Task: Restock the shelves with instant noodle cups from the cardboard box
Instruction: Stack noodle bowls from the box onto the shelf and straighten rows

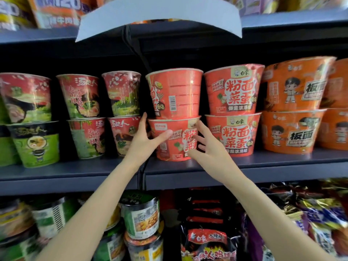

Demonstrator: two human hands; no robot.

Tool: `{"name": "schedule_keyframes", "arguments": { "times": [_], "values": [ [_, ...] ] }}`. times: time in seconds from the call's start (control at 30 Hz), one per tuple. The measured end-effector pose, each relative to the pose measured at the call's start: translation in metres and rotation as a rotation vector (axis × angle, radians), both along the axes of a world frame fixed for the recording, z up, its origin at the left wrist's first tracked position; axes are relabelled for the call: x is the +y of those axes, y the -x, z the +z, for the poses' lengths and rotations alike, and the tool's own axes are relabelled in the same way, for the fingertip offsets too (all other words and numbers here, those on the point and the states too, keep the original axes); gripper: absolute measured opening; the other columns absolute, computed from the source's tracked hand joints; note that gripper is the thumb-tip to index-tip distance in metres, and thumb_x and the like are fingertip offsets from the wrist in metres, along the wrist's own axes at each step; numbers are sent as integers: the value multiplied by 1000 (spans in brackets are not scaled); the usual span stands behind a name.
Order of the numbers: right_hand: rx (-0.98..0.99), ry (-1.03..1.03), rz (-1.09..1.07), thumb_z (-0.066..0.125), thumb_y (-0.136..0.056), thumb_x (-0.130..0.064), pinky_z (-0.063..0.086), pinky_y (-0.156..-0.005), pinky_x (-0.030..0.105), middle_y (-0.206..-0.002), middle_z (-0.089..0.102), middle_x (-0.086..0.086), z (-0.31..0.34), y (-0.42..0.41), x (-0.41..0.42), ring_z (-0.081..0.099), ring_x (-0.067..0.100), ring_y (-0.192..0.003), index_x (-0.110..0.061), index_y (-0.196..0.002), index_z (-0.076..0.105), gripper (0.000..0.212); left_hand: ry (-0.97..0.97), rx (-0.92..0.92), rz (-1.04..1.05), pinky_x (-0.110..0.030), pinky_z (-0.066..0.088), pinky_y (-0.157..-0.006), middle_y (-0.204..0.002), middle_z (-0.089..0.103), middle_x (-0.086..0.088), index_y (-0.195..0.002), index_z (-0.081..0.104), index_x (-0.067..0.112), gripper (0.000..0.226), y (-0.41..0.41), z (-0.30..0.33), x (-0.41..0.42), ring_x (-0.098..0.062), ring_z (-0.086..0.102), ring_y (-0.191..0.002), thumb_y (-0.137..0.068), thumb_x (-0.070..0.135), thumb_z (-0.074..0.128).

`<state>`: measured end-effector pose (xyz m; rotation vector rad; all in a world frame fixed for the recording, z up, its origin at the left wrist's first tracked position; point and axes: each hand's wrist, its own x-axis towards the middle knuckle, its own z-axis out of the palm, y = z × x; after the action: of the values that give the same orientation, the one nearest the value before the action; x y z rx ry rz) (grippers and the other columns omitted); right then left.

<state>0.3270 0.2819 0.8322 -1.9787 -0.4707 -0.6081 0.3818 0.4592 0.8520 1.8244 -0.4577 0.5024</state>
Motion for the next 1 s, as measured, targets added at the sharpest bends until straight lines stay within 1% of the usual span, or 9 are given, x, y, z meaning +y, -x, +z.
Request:
{"name": "schedule_keyframes", "arguments": {
  "times": [0.1,0.17,0.33,0.43,0.57,0.67,0.8,0.9,1.0],
  "values": [
    [41,100,-144,57,-91,-27,32,-110,33,-151,31,0,8,-13,-5,35,18,-136,-13,-152,11,77,56,-41,121,-29,26,-107,-152,27,4,-150,9,26,101,6,-5,-11,-14,29,-139,-74,47,71],
    [104,107,-150,55,-91,-27,33,-109,36,-151,33,11,14,-23,-6,36,26,-135,-9,-152,6,80,82,-53,155,-37,31,-110,-150,31,2,-149,14,28,97,9,-11,-16,-15,35,-135,-74,46,73],
    [69,7,-78,58,-87,-29,42,-100,37,-137,50,4,2,-17,4,50,22,-122,-22,-146,25,69,95,-3,114,-34,40,-103,-143,43,5,-148,23,25,92,14,-10,-18,-10,47,-125,-74,44,75],
    [-36,68,-84,58,-88,-27,41,-102,43,-145,41,2,-7,-5,11,45,22,-128,-20,-148,24,69,115,61,67,-30,39,-103,-140,49,7,-147,27,25,98,10,0,-9,-7,50,-121,-67,52,77],
    [-100,192,-118,54,-90,-24,40,-101,40,-155,24,0,-15,9,17,42,23,-129,-17,-151,13,74,119,112,43,-44,36,-109,-138,52,6,-146,29,27,124,-1,6,1,-12,49,-125,-42,79,74],
    [-148,220,-212,54,-90,-26,40,-96,36,-149,29,3,-15,9,17,41,24,-127,-15,-151,14,74,67,113,-1,-47,34,-110,-142,48,4,-147,25,31,123,-9,10,3,-14,46,-129,-45,82,71],
    [-73,155,-260,55,-91,-25,32,-105,37,-156,16,9,-4,-3,10,28,28,-138,-13,-151,8,77,34,83,0,-45,37,-108,-141,49,4,-146,28,28,122,-13,16,5,-15,48,-127,-45,82,69],
    [-53,87,-176,56,-89,-23,40,-101,34,-146,39,2,-2,-8,12,43,20,-128,-17,-150,16,74,22,48,8,-43,40,-106,-134,55,6,-141,40,27,116,-16,16,6,-12,53,-121,-44,83,68],
    [-99,86,-234,57,-89,-24,41,-99,34,-141,45,-3,-5,-5,13,47,18,-124,-17,-149,20,71,1,34,-3,-43,40,-106,-134,55,6,-140,41,27,114,-20,15,7,-12,53,-121,-45,85,65]
  ]
}}
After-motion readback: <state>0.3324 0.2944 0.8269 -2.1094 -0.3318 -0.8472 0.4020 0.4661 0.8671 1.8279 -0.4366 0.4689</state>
